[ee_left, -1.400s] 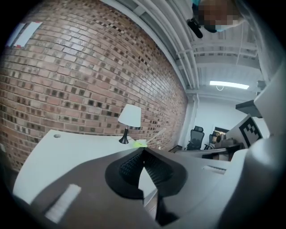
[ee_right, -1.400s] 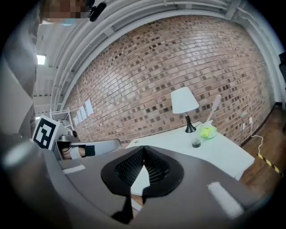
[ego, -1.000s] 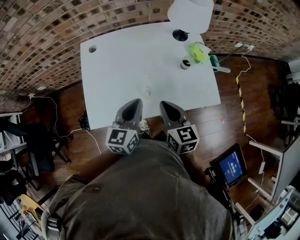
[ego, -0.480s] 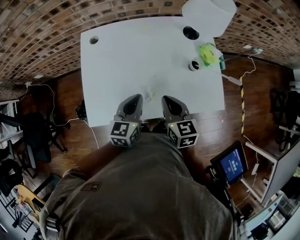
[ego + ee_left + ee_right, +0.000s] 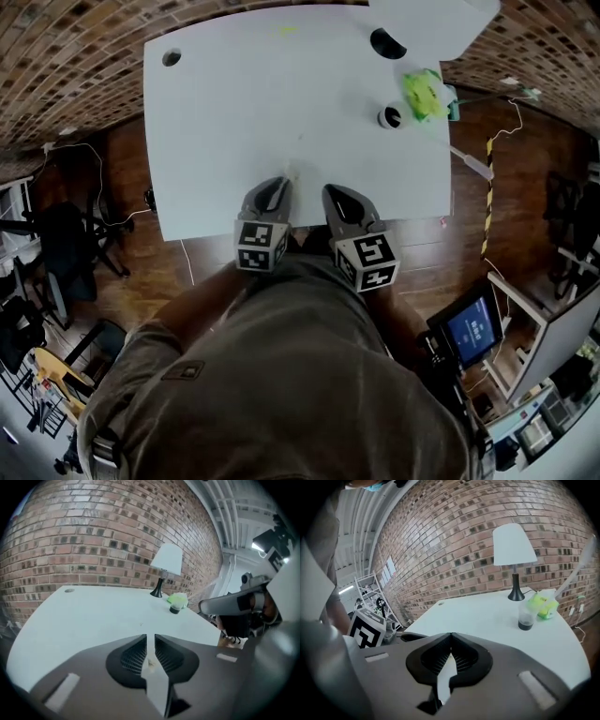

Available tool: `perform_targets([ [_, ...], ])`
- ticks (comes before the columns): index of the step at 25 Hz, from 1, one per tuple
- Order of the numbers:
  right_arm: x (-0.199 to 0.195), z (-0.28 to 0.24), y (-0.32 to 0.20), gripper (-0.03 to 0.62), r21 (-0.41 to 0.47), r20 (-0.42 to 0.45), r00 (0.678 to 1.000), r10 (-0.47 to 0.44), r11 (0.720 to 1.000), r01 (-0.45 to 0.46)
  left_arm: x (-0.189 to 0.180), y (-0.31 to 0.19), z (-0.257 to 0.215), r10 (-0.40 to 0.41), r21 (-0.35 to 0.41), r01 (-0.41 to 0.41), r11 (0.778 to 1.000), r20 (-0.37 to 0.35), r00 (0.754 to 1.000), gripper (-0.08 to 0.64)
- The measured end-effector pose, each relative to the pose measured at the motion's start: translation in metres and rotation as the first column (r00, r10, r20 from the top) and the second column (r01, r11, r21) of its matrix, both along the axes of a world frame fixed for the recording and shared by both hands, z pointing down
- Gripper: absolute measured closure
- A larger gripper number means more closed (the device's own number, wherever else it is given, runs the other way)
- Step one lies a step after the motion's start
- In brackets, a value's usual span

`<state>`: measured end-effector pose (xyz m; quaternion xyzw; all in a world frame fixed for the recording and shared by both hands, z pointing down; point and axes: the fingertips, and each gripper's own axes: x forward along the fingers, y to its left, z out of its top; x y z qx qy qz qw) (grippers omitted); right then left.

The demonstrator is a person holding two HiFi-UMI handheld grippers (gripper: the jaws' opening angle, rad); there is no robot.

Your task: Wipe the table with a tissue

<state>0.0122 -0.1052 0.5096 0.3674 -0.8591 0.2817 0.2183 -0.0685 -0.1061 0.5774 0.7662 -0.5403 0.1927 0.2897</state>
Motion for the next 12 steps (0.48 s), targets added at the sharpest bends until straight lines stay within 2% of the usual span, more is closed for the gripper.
perform_targets([
  [7,0.011,0.018,-0.01,0.581,-0.034,0.015,0.999,-0.038,0.999,0.039,0.01,-0.004,0.041,0.021,-0.105,-0.009,0.994,0.11,0.994,0.394],
  [10,0.011,0.022,-0.013,0.581,-0.04,0.017,0.998,-0.059,0.997,0.06,0.011,-0.003,0.054,0.027,-0.141,-0.007,0.99,0.134,0.991,0.4],
  [12,0.012,0.023,-0.016,0.581,-0.039,0.016,0.998,-0.062,0.997,0.063,0.012,-0.003,0.058,0.022,-0.151,-0.001,0.988,0.133,0.991,0.437],
])
